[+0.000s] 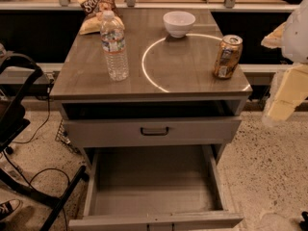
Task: Close middle drawer
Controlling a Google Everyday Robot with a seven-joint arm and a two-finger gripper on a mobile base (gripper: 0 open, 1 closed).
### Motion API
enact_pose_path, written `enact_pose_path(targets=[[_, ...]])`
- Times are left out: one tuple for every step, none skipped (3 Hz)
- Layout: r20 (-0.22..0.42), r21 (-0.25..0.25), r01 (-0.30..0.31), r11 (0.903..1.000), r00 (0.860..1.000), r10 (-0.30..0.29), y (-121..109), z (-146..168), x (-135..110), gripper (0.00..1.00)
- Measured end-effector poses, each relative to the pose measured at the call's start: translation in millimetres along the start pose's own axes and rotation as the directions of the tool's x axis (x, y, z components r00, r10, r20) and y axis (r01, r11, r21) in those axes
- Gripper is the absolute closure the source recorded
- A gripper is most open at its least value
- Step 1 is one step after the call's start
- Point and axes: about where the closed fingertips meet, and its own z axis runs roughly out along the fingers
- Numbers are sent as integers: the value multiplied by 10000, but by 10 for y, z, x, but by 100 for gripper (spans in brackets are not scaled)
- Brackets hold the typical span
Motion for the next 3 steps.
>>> enact_pose_path(targets=[[1,2,0,10000,10000,0,0,0,0,0],[-127,-29,150,9999,9998,-150,84,174,48,0],[-121,281,714,9971,9974,-711,494,619,285,0]])
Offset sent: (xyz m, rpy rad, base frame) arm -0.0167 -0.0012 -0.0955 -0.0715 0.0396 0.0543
